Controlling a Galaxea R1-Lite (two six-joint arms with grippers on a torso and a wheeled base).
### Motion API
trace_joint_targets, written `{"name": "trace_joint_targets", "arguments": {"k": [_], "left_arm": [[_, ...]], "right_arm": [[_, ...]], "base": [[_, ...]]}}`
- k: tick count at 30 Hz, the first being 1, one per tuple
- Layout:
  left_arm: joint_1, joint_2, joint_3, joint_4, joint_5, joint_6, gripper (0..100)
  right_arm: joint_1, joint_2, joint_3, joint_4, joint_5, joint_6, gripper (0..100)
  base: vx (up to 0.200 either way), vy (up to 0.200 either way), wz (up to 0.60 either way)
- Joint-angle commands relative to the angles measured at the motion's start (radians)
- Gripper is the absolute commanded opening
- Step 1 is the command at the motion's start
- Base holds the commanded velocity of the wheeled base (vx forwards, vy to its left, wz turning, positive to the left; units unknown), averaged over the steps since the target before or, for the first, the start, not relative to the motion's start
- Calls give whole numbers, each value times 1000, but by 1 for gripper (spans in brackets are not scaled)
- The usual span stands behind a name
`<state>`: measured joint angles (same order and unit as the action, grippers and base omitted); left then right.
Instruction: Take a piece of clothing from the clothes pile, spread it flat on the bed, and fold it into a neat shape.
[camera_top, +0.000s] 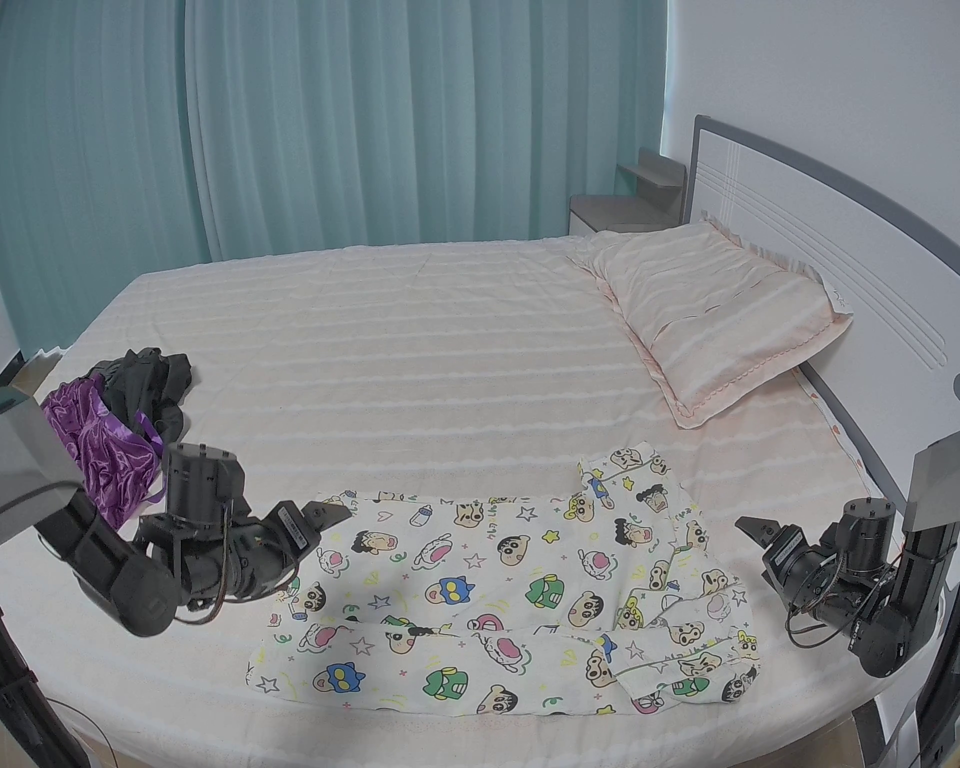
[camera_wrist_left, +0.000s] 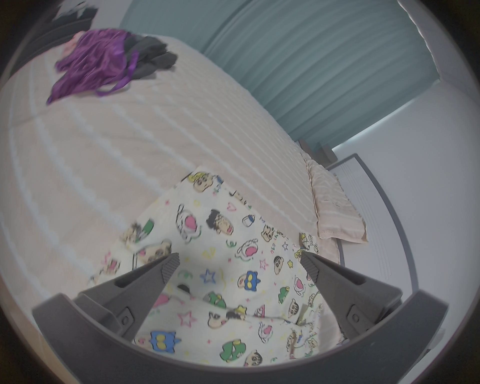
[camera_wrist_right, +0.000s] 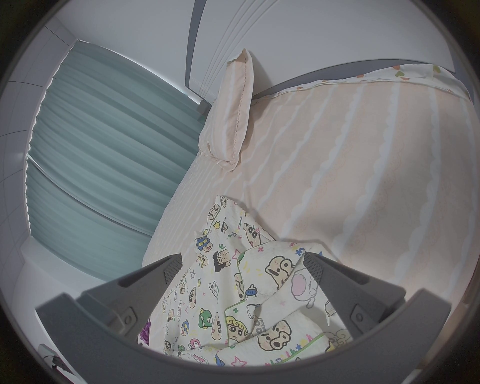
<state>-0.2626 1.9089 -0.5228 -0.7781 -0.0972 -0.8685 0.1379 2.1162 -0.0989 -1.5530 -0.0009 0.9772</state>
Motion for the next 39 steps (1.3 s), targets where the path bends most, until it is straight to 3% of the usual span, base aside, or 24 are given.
{"name": "trace_joint_targets", "arguments": {"k": [1, 6, 9, 11, 17, 19, 32, 39], "left_arm": [[108, 108, -307, 240, -59, 177, 100], [174, 200, -548, 434, -208, 266, 100], [217, 291, -635, 491, -222, 405, 100], [230, 321, -663, 507, -226, 447, 100], [253, 391, -720, 530, -297, 485, 100], [258, 401, -737, 534, -354, 490, 100], [256, 492, -829, 550, -358, 499, 100], [258, 521, -830, 550, -358, 554, 100]], "right_arm": [[5, 4, 7, -15, -1, 0, 100], [5, 2, 25, -15, 1, 0, 100], [9, -1, 47, -15, 16, -2, 100], [11, -1, 56, -15, 32, -2, 100], [11, -2, 61, -15, 38, -2, 100], [12, -2, 62, -15, 39, -2, 100], [22, 4, 61, -15, 39, -2, 100], [28, 2, 62, -15, 39, -2, 100]], "base": [[0, 0, 0], [0, 0, 0], [0, 0, 0], [0, 0, 0], [0, 0, 0], [0, 0, 0], [0, 0, 0], [0, 0, 0]]}}
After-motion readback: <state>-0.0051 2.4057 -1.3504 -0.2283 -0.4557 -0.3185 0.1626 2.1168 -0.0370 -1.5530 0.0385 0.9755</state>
